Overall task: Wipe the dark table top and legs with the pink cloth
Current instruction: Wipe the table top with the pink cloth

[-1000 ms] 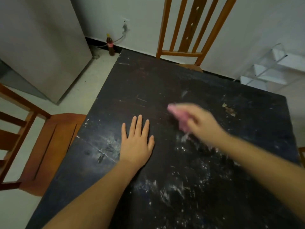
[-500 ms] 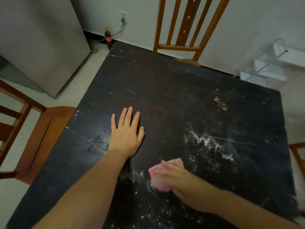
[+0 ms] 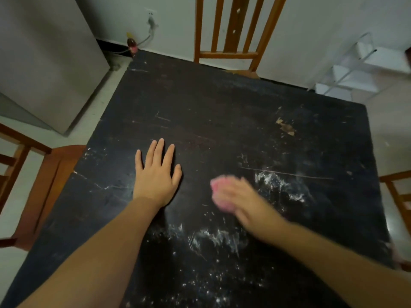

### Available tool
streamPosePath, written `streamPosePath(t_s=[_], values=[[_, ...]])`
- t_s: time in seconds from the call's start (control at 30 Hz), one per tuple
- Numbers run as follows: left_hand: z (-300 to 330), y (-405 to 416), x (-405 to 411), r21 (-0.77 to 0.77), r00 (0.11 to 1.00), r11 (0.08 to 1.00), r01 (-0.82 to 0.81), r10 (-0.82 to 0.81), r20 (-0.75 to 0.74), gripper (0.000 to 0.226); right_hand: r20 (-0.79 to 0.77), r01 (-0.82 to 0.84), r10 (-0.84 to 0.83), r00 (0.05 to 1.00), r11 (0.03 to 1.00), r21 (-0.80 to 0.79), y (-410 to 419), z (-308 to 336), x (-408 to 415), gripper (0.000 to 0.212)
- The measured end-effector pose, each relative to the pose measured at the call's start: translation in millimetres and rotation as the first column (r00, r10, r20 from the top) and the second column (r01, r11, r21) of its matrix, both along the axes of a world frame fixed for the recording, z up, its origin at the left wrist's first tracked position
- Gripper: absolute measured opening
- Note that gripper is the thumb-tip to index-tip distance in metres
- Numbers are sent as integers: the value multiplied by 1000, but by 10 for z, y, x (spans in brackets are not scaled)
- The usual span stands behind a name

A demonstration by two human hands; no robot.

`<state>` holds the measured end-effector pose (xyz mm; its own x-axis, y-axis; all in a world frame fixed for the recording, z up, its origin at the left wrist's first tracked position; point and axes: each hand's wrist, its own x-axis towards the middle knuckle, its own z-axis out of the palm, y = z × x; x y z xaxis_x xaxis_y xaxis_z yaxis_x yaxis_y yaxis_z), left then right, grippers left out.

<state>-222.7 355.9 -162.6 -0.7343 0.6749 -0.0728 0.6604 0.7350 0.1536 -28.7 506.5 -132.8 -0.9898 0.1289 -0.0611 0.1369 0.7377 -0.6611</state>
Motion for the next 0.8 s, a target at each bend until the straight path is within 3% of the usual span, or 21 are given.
streamPosePath(t_s=[0.07,0.13,0.2,0.27,0.33,0.43,0.5,0.67,0.73,0.8], values=[[10,6,4,-3,1000,1000,1,-1,-6,69,73,-184,197,978,971,-152,-186,94,318,44],[21,11,0,3,1000,1000,3,-3,-8,70,67,-184,200,978,963,-195,21,311,176,40],[22,11,4,2,1000,1000,6,-6,-6,66,6,39,-38,999,980,-194,493,434,-155,43],[20,14,6,14,1000,1000,1,-1,-1,63,-45,299,-302,952,952,-64,1075,411,-486,45],[21,15,3,14,1000,1000,-7,7,1,57,-55,400,-396,917,912,96,1479,240,-661,35],[17,9,10,24,1000,1000,-1,1,3,54,-116,304,-287,951,937,172,1308,-5,-546,30],[18,6,7,15,1000,1000,6,-6,3,58,-126,188,-176,976,978,90,821,-55,-254,33],[45,50,27,-21,999,1000,-18,19,35,55,55,-108,116,992,985,-137,-83,105,611,39],[77,160,89,16,999,1000,-18,18,29,54,21,-23,27,999,984,-179,222,264,491,36],[107,400,276,94,998,994,54,-56,20,63,-37,210,-215,976,971,-111,763,412,216,37]])
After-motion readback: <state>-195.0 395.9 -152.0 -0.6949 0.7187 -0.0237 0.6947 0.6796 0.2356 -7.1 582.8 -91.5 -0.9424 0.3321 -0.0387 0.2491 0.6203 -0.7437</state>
